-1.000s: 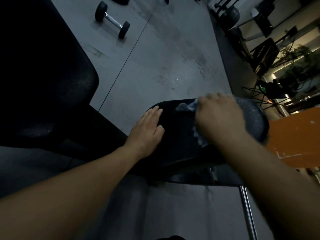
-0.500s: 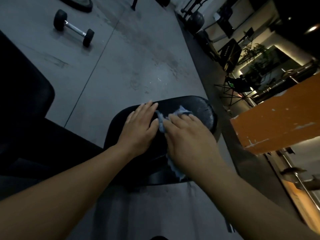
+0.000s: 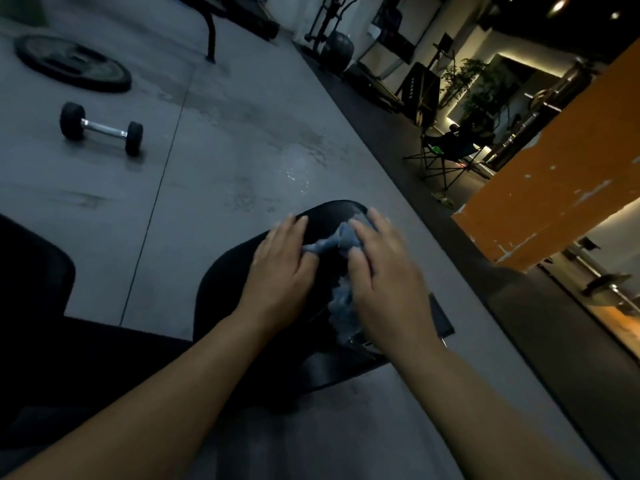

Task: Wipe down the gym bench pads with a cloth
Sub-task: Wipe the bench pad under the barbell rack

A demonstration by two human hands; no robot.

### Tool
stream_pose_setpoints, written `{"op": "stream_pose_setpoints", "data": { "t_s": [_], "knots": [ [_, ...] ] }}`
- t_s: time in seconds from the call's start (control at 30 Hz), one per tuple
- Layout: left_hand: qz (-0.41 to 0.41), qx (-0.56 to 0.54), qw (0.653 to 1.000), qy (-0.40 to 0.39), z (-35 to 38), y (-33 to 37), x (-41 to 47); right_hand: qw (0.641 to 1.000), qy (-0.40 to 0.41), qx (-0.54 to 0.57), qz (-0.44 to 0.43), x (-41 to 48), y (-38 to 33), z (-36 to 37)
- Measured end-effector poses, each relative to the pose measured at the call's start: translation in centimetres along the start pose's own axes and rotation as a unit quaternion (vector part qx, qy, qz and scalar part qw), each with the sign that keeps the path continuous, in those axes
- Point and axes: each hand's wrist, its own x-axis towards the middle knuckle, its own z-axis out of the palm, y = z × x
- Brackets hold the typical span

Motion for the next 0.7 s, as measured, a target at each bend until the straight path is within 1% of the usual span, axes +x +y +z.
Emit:
{"op": "stream_pose_setpoints", "data": {
  "t_s": [0.1,0.13,0.2,0.27,0.3,0.33,0.37,0.4,0.43,0.47,0.5,0.53,0.57,0.6,0.63,0.67,0.7],
  "knots": [
    [0.073,0.006,0.997,0.004,1.3,3.3,0.8,0.984,-0.065,0.08,0.146,7.0,0.9,-0.1],
    [0.075,0.008,0.997,0.006,1.7,3.7,0.9,0.981,-0.077,0.084,0.156,8.2,0.8,-0.2],
    [0.072,-0.005,0.997,-0.006,1.6,3.7,1.0,0.991,-0.057,0.063,0.103,7.2,0.7,0.3],
    [0.033,-0.065,0.997,0.006,0.5,4.1,1.2,0.997,-0.025,0.058,0.044,3.9,0.5,0.6],
    [0.009,-0.107,0.994,0.025,-0.1,4.5,1.1,0.998,-0.019,0.054,0.034,2.8,0.5,0.5],
    [-0.009,-0.138,0.989,0.056,-0.6,5.1,1.0,0.997,-0.031,0.054,0.044,2.8,0.5,0.2],
    [-0.009,-0.128,0.987,0.093,-1.1,6.0,0.7,0.994,-0.046,0.065,0.069,3.5,0.5,-0.2],
    [0.022,-0.089,0.988,0.127,-1.5,6.9,0.2,0.989,-0.07,0.086,0.101,4.6,0.2,-0.8],
    [0.072,-0.053,0.986,0.138,-1.6,7.7,-0.3,0.978,-0.097,0.128,0.135,5.8,-0.1,-1.3],
    [0.126,-0.033,0.984,0.121,-1.3,8.3,-0.6,0.959,-0.114,0.191,0.174,6.5,-0.4,-2.0],
    [0.164,-0.024,0.983,0.078,-0.9,8.8,-0.9,0.931,-0.123,0.272,0.21,7.1,-0.3,-2.4],
    [0.178,-0.022,0.983,0.026,-0.4,9.0,-0.9,0.89,-0.128,0.365,0.242,7.2,0.0,-2.8],
    [0.187,0.005,0.982,-0.01,0.0,8.8,-0.7,0.833,-0.132,0.465,0.269,7.1,0.9,-3.0],
    [0.201,0.051,0.978,-0.026,0.5,8.3,-0.3,0.771,-0.119,0.559,0.281,6.7,1.6,-3.0],
    [0.219,0.122,0.968,-0.028,0.8,7.8,0.2,0.72,-0.093,0.625,0.286,6.2,2.2,-2.9],
    [0.228,0.169,0.959,-0.02,0.9,7.2,0.6,0.697,-0.05,0.656,0.286,5.6,2.4,-2.5],
    [0.225,0.185,0.956,-0.013,0.9,6.9,0.9,0.716,-0.008,0.641,0.276,4.8,2.6,-1.8]
  ]
}}
